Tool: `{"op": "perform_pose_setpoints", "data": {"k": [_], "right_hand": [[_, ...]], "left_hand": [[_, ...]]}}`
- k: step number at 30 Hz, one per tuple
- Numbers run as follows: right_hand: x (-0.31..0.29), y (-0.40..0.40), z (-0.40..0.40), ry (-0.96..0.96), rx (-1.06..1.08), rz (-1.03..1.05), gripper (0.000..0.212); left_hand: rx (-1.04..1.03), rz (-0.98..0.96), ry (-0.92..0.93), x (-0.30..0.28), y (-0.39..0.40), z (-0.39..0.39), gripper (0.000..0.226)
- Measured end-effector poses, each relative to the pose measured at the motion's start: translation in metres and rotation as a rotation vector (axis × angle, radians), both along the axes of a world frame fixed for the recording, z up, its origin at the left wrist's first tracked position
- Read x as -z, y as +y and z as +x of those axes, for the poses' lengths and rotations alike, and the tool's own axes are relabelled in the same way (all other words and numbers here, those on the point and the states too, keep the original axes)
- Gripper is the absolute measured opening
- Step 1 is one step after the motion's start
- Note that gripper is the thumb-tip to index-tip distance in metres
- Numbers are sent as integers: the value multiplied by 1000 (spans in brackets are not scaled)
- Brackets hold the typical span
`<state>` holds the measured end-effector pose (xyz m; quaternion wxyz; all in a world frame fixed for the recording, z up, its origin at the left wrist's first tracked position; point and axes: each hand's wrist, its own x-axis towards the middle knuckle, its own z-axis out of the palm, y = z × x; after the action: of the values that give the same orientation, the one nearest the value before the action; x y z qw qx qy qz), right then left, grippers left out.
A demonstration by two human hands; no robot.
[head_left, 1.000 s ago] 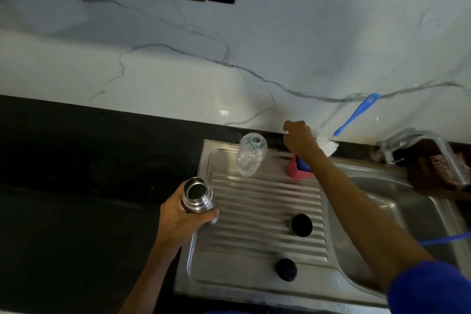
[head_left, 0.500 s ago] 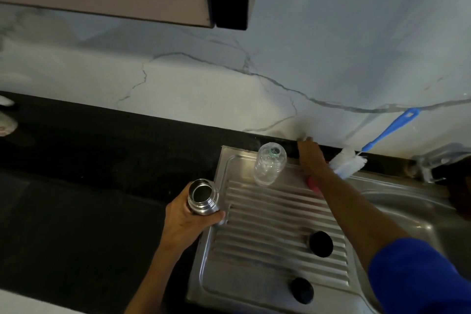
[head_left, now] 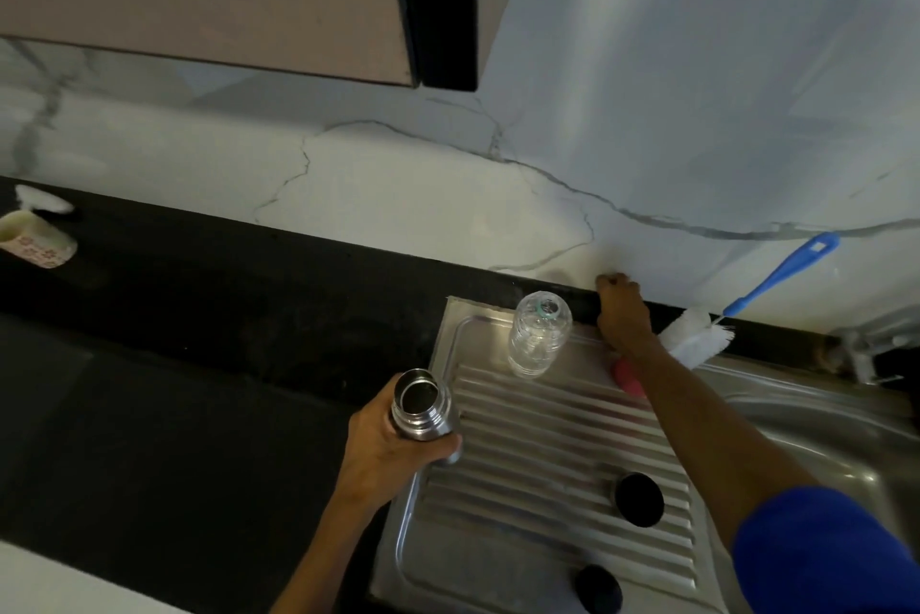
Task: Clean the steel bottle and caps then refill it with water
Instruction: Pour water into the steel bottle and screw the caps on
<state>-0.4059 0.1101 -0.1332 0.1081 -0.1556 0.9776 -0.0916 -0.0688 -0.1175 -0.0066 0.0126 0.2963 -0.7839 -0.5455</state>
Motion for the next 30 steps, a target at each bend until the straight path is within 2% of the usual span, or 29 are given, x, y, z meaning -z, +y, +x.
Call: {"op": "perform_pose_setpoints", "data": {"k": [4,8,12,15,17,19,21,23,25,30], "right_hand": [[6,-3,-2,-24,-19,70,33],[6,-8,-6,-75,-15,-36,24],[-1,-18,4,-152,-12,-60,24],[-20,-22,10,-87,25,-325,18],[-48,-20,19,-132,79,-508,12],[-82,-14,35,-262,187,-796,13],[-118,-5,56,-290,271,-1093,17],[-149,1,80,-281,255,-1292,21],[-172,-2,103,-213,136,-1275,19],[-171,-21,137,82,-138,-918,21]], "left_hand": [[3,-10,9,-1,1,0,74],[-15,3,29,-2,-2,1,74],[-9,2,49,-3,-1,1,72],[-19,22,67,-2,-2,3,74],[-29,34,70,0,-2,5,75],[-36,44,81,0,0,6,74],[-19,51,93,-4,3,6,71],[1,58,100,-3,8,6,70],[10,75,92,-2,11,6,72],[41,66,68,3,16,9,67]]}}
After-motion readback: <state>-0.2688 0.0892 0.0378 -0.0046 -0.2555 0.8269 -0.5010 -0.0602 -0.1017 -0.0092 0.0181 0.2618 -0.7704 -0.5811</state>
